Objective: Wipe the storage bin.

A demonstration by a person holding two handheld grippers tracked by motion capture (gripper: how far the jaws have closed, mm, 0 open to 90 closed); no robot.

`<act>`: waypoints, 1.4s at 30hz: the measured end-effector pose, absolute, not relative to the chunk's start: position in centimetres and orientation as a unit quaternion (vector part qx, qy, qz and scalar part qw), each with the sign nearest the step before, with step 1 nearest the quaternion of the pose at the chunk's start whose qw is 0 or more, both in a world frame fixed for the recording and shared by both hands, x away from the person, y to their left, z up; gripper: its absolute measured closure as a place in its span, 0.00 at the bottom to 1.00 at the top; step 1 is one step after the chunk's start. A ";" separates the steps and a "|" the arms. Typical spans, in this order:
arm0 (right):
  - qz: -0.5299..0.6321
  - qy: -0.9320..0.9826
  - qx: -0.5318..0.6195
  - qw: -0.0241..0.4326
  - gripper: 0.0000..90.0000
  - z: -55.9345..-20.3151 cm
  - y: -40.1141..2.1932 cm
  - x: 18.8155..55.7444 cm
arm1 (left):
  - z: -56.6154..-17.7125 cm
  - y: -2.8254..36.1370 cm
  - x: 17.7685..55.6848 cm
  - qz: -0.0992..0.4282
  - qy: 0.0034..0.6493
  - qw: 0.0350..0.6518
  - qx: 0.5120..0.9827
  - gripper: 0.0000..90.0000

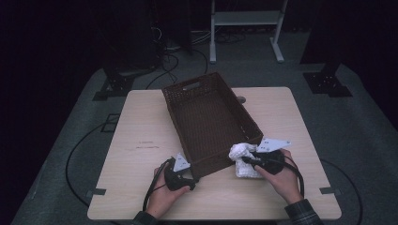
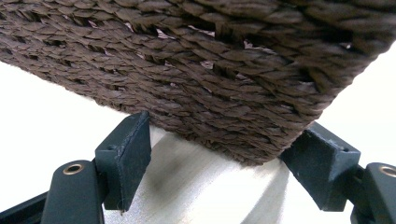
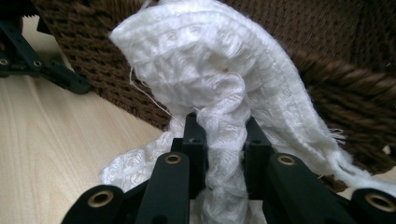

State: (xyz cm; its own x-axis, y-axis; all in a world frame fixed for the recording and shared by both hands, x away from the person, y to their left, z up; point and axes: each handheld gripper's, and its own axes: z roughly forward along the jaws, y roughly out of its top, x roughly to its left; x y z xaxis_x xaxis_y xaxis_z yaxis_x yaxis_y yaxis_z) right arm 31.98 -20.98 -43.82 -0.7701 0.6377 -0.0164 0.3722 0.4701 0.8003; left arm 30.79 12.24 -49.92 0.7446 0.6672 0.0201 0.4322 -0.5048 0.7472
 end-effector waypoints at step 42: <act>0.354 0.882 0.287 0.120 0.85 -47.5 -18.0 32.7 | -49.9 12.3 30.8 0.155 0.321 0.379 0.854 0.28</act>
State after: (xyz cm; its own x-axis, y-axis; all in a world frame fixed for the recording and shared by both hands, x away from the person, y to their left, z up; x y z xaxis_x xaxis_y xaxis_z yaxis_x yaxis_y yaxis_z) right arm 32.72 -17.96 -47.47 -0.8068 0.5907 -0.0081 0.4208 0.5843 0.6939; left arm 30.81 12.26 -49.91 0.7466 0.6650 0.0208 0.4304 -0.5066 0.7471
